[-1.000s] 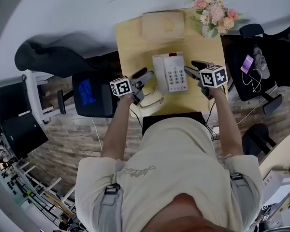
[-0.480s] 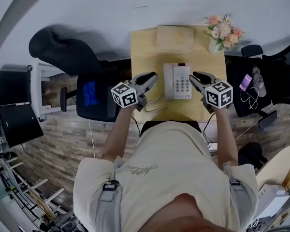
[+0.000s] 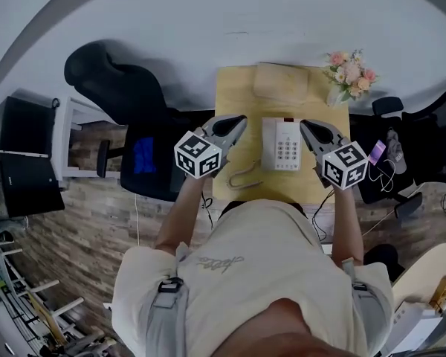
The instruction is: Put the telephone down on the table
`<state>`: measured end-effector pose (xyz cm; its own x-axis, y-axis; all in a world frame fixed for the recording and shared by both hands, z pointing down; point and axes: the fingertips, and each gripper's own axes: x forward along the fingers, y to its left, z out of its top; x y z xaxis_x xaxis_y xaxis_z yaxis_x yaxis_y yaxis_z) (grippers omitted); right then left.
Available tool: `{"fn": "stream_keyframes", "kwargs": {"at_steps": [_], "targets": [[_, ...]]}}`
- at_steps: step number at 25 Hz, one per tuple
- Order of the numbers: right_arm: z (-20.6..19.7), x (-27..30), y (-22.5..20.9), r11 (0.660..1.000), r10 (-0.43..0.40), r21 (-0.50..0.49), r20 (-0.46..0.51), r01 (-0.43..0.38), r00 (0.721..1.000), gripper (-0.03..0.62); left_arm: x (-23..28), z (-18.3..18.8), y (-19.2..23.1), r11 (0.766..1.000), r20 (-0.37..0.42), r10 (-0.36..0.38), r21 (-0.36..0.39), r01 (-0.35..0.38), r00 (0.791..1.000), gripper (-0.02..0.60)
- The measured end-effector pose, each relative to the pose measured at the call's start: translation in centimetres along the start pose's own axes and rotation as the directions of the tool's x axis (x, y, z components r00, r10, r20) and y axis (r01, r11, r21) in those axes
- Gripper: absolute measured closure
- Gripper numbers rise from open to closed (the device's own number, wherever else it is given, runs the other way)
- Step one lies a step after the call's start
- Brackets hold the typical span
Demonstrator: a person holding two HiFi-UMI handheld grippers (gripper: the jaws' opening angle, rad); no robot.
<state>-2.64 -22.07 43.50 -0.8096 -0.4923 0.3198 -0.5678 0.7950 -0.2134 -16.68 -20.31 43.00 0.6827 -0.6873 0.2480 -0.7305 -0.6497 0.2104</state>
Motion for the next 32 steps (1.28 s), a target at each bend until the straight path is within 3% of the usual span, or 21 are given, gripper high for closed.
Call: {"fn": "stream_keyframes", "kwargs": {"at_steps": [5,13,23,32], "targets": [[4.6,-1.2,0.9,0.996,-0.044,-0.075,0.096,0.051,0.994,0.592,-1.2,5.5,-0.2,0.996,0.076,0.053,0.062,-0.058,0.996,0.565],[11.2,-2.4,2.6,0.98,-0.042,-0.183,0.2,0.079,0.979,0.592,-1.9,11.6,-1.3,0.986,0.172,0.066,0.137,-0.09,0.983,0.565],[15.8,-3.2,3.8,0.97,-0.02,-0.227,0.268,0.083,0.963,0.592,-3.2,15.8,-1.6,0.969,0.26,0.104,0.19,-0.156,0.96,0.565],[17.6,-3.8,3.2,0.959,-0.072,-0.24,0.316,0.153,0.946,0.592,-4.0,17.1,-1.3,0.963,0.286,0.123,0.197,-0.184,0.95,0.565]]}}
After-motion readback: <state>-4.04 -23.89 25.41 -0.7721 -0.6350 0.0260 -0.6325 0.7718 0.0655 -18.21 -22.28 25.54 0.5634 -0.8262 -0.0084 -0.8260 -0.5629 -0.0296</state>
